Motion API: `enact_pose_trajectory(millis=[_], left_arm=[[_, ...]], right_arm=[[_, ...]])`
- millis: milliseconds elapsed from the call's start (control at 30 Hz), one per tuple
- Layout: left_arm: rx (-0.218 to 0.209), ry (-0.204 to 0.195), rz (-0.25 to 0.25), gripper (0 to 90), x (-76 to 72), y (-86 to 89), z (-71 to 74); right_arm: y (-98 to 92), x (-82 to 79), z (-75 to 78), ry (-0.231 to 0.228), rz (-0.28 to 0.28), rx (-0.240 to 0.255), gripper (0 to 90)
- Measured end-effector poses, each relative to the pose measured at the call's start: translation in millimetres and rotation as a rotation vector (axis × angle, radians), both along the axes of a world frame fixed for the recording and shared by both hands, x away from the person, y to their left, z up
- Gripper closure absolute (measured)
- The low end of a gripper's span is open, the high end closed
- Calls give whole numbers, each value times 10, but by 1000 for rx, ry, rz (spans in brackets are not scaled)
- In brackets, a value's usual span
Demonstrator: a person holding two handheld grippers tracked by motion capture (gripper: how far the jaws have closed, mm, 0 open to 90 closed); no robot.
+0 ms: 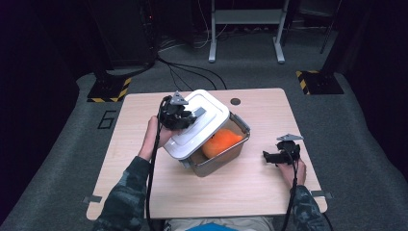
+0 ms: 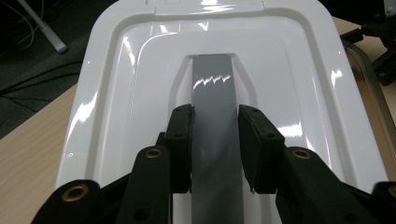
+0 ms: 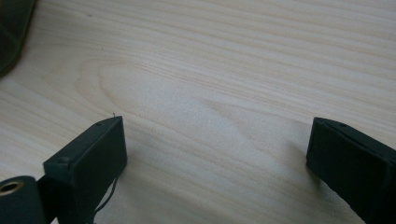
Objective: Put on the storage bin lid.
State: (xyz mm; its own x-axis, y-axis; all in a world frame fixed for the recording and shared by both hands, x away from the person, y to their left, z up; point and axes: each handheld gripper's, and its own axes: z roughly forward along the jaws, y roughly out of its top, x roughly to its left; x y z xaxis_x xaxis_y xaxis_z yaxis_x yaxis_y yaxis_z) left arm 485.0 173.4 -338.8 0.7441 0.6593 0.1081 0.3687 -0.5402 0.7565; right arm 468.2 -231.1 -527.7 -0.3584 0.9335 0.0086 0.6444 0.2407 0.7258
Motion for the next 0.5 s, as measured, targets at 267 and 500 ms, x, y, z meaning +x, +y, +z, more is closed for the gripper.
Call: enact_pose_trajectory(millis=[267,500], left_arm=[[8,14,-30,663,35,-171,-42],[23,34,-57,664,70,-310,-94]], right_arm=[[0,0,0,0,0,0,41],[0,0,0,-1,0,0,42]])
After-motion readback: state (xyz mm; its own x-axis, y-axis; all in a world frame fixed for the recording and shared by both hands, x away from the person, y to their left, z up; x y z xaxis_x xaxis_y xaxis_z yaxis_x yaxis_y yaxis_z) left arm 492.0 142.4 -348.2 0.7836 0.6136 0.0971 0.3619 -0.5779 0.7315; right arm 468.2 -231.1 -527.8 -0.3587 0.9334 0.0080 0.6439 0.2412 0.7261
